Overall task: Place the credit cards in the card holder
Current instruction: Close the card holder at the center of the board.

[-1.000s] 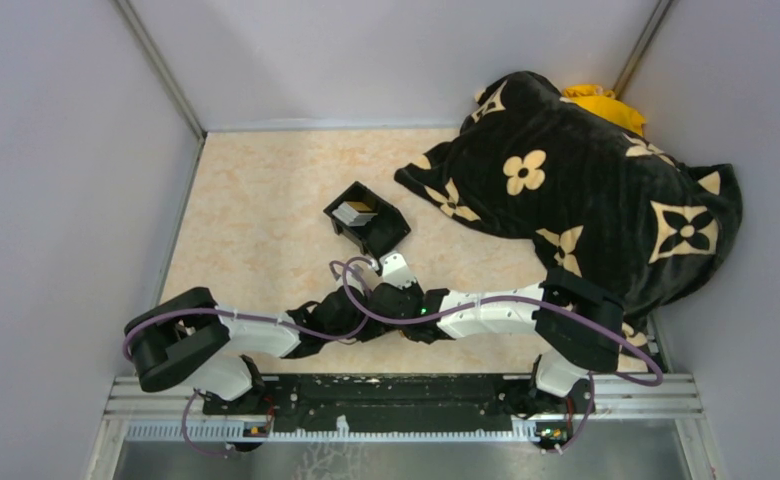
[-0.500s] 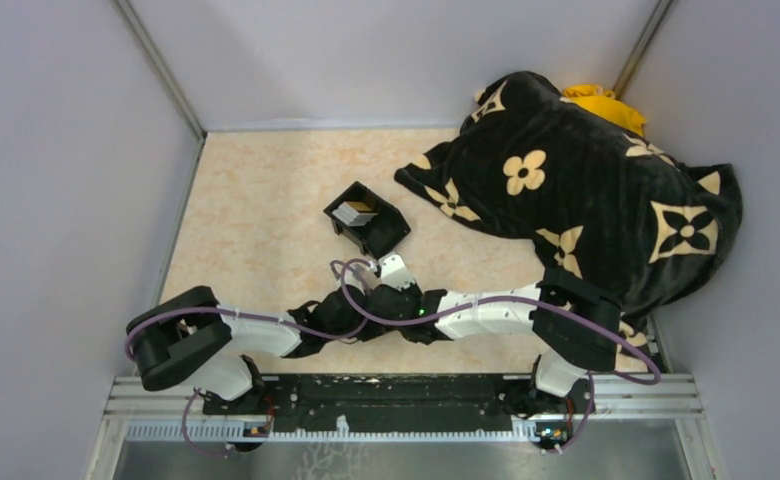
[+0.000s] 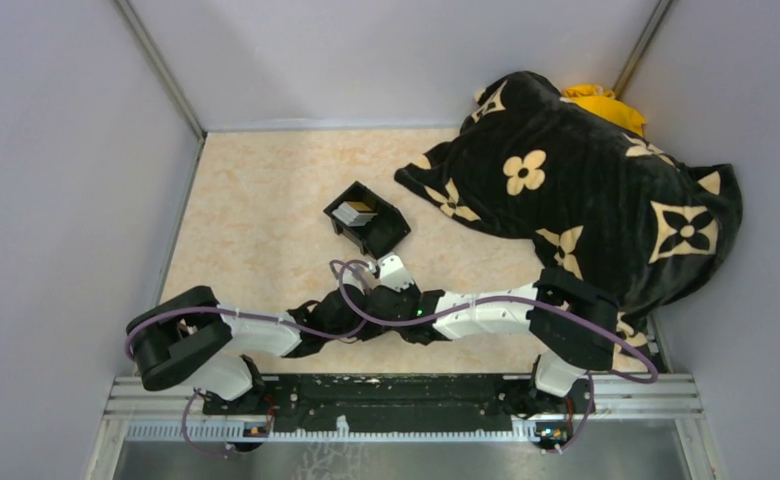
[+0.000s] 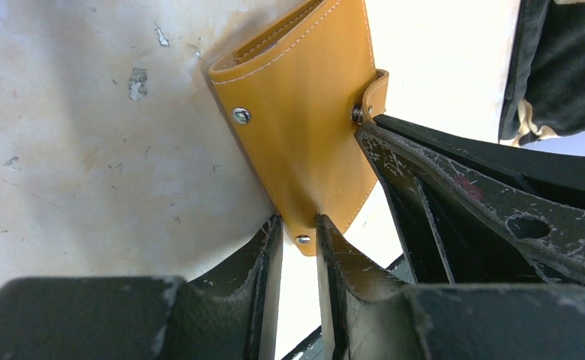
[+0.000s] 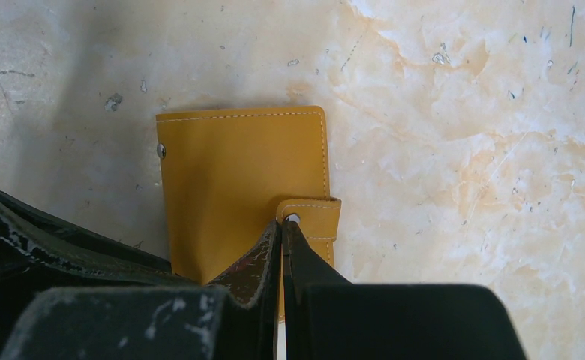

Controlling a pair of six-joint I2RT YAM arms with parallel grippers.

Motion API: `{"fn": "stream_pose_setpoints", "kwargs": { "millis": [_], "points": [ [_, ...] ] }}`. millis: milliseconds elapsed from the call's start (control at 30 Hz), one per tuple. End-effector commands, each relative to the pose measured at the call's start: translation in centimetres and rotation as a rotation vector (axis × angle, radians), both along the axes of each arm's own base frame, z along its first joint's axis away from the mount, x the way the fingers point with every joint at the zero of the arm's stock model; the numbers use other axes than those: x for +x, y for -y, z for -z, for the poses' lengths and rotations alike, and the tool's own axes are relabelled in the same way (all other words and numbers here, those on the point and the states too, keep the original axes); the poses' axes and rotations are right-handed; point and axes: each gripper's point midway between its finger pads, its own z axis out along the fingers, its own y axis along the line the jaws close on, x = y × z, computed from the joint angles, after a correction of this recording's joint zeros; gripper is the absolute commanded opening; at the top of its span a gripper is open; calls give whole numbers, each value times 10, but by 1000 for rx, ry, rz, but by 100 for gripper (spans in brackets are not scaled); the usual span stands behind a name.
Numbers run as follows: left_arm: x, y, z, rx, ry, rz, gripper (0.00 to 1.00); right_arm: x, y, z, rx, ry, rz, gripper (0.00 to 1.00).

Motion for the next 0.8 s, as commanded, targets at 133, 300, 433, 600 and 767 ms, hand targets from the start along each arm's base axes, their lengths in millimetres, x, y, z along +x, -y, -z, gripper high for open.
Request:
{"fn": "stream_pose_setpoints", "kwargs": {
  "millis": [133, 300, 433, 600, 767],
  "points": [
    [-2, -17, 24, 89, -16, -17, 30, 7, -25, -7, 85, -8, -2, 0],
    [-4, -21, 30, 100, -27, -22, 30, 9, -23, 7, 75, -44, 1, 0],
    [-6, -24, 35, 118, -37, -20, 30, 11, -23, 10, 103, -84, 4, 0],
    [-10, -30, 43, 148, -52, -17, 30, 18, -17, 15, 144, -141, 20, 0],
    [-14, -35, 50, 188, -65, 0, 30, 32, -9, 13, 249, -215, 51, 0]
  ]
}}
